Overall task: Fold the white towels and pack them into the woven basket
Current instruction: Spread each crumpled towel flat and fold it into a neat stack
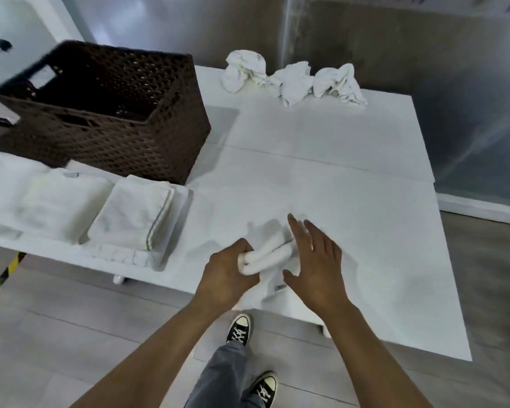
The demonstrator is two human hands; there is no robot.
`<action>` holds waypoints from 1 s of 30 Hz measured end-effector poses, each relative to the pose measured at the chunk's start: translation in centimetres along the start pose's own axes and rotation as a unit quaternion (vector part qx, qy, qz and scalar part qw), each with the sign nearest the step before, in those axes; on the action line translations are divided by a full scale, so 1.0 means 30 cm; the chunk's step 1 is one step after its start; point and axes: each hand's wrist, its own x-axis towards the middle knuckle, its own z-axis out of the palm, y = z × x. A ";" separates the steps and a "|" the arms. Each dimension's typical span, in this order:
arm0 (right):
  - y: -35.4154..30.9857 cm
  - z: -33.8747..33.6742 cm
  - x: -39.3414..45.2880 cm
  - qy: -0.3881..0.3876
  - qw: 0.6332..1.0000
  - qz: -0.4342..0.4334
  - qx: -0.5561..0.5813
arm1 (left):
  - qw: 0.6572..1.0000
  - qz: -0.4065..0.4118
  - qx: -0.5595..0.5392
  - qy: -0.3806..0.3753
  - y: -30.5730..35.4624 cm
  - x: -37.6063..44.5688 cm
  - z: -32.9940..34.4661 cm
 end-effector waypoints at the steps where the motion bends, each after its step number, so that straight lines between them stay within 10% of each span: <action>1: -0.006 -0.017 0.023 -0.010 1.000 -0.025 -0.013 | 1.000 0.014 0.022 -0.005 0.013 -0.006 -0.017; 12: -0.287 -0.129 0.155 -0.224 0.961 -0.049 0.156 | 0.995 -0.010 -0.043 0.091 -0.033 -0.179 -0.358; 30: -1.195 -0.026 0.502 -0.168 0.854 0.041 0.491 | 0.918 -0.062 -0.267 0.286 -0.408 -0.272 -1.190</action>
